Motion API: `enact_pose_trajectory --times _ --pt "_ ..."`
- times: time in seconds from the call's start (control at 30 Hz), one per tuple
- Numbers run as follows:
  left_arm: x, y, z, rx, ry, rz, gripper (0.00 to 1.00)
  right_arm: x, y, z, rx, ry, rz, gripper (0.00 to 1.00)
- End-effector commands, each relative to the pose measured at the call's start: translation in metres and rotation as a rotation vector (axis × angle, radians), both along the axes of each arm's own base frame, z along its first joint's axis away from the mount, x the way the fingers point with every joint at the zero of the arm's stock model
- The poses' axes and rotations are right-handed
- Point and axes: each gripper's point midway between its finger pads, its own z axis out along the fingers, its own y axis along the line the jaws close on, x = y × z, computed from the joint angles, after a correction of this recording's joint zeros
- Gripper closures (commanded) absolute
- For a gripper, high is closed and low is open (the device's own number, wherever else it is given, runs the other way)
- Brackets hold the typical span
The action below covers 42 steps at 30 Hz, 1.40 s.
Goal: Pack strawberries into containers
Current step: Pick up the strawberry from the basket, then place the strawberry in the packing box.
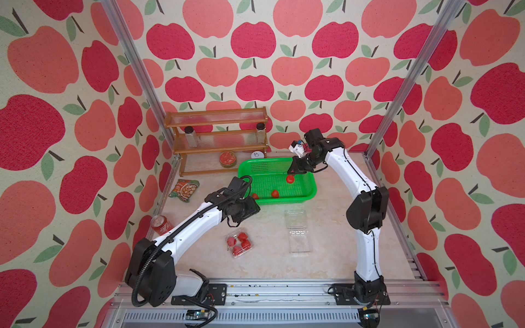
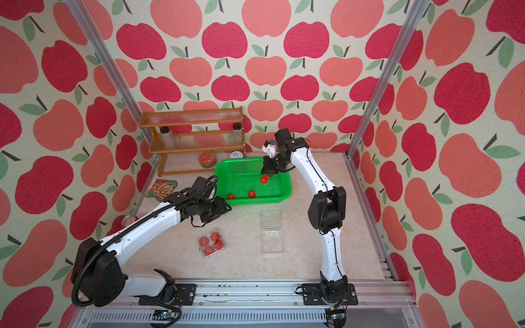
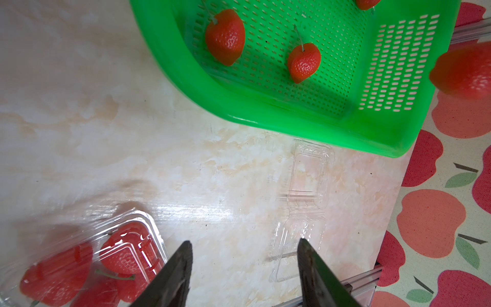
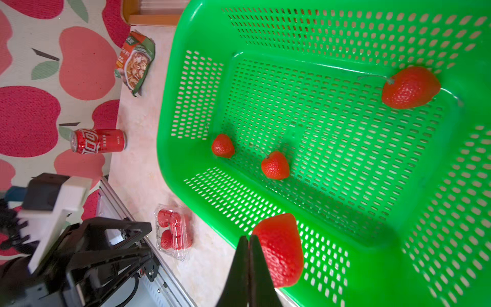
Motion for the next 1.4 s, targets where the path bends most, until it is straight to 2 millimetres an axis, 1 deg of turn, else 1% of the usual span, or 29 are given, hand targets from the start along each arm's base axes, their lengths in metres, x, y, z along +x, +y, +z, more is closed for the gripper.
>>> enact_pose_trajectory --times 0.0,0.07,0.13,0.2,0.27,0.33,0.37,0.43,0.53,0.63,0.73,0.8,0.9,0.93,1.0,1.1,1.17,1.23,1.3,1.37 --pt "-0.002 0.002 0.006 -0.001 -0.020 -0.009 0.39 -0.023 -0.011 0.024 0.014 -0.012 -0.014 1.00" --pt "-0.001 0.002 0.008 -0.003 -0.025 -0.009 0.39 -0.039 -0.020 0.032 0.006 -0.023 -0.021 1.00" --pt "0.001 -0.001 0.009 -0.004 -0.029 -0.016 0.39 -0.061 -0.027 0.034 -0.005 -0.027 -0.021 1.00" --pt "0.002 -0.003 0.011 -0.004 -0.037 -0.023 0.39 -0.085 -0.034 0.031 -0.029 -0.018 -0.022 1.00" --pt "0.004 -0.007 0.014 -0.007 -0.048 -0.031 0.39 -0.109 -0.038 0.022 -0.043 0.002 -0.022 1.00" --pt "0.006 -0.010 0.016 -0.016 -0.057 -0.037 0.39 -0.138 -0.038 0.008 -0.049 0.034 -0.014 1.00" --pt "0.007 -0.012 0.017 -0.018 -0.059 -0.040 0.39 -0.149 -0.038 0.001 -0.053 0.050 -0.011 1.00" --pt "0.010 -0.016 0.020 -0.019 -0.068 -0.049 0.39 -0.175 -0.040 -0.022 -0.070 0.096 0.001 1.00" --pt "0.012 -0.023 0.023 -0.020 -0.082 -0.063 0.39 -0.203 -0.042 -0.054 -0.093 0.154 0.007 1.00" --pt "0.016 -0.030 0.028 -0.027 -0.099 -0.067 0.39 -0.218 -0.044 -0.082 -0.120 0.185 0.002 1.00" --pt "0.016 -0.036 0.031 -0.040 -0.107 -0.070 0.39 -0.223 -0.047 -0.103 -0.151 0.200 0.001 1.00" --pt "0.017 -0.038 0.031 -0.039 -0.109 -0.069 0.39 -0.223 -0.047 -0.113 -0.166 0.204 0.003 1.00" --pt "0.017 -0.039 0.034 -0.050 -0.111 -0.061 0.39 -0.222 -0.047 -0.122 -0.176 0.208 0.009 1.00" --pt "0.017 -0.039 0.036 -0.054 -0.114 -0.059 0.39 -0.221 -0.046 -0.123 -0.179 0.207 0.012 0.99" --pt "0.018 -0.039 0.042 -0.057 -0.123 -0.056 0.38 -0.218 -0.046 -0.118 -0.183 0.197 0.014 0.74" --pt "0.020 -0.040 0.055 -0.060 -0.138 -0.066 0.38 -0.214 -0.046 -0.098 -0.177 0.166 0.018 0.58" --pt "0.022 -0.041 0.063 -0.051 -0.149 -0.075 0.38 -0.210 -0.047 -0.079 -0.165 0.137 0.017 0.55" --pt "0.026 -0.041 0.069 -0.032 -0.156 -0.080 0.38 -0.201 -0.048 -0.056 -0.154 0.089 0.006 0.52" --pt "0.035 -0.042 0.074 -0.027 -0.165 -0.084 0.38 -0.183 -0.050 -0.030 -0.139 0.014 -0.026 0.49" --pt "0.047 -0.049 0.078 -0.050 -0.168 -0.093 0.37 -0.161 -0.051 -0.009 -0.108 -0.043 -0.073 0.48"
